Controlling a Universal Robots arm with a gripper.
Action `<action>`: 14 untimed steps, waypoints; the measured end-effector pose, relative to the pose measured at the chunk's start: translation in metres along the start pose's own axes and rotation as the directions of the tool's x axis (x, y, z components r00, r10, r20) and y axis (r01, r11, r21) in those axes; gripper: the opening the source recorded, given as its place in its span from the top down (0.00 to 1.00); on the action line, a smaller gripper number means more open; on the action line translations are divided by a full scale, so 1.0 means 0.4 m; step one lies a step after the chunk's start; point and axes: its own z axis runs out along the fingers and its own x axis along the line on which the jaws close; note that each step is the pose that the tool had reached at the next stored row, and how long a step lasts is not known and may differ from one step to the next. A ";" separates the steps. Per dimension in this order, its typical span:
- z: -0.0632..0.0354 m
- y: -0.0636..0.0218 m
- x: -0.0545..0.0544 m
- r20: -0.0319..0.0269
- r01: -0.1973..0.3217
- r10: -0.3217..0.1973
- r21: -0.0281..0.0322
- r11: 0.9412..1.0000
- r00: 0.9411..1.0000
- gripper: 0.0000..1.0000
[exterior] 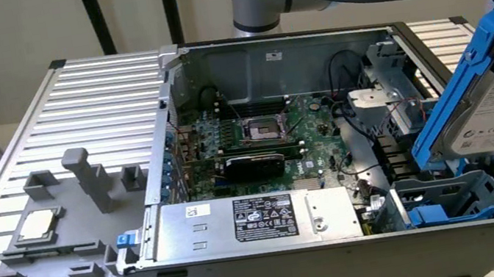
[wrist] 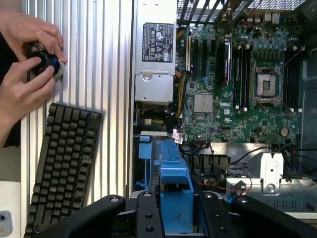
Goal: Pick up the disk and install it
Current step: 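Insert the disk into the insertion slot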
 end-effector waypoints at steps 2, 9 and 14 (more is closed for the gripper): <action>0.000 0.000 0.000 0.000 0.000 0.000 0.000 1.000 1.000 0.67; 0.022 0.000 -0.001 -0.005 0.000 0.000 0.000 1.000 1.000 0.67; 0.045 -0.001 0.000 -0.005 0.001 -0.001 0.000 1.000 1.000 0.67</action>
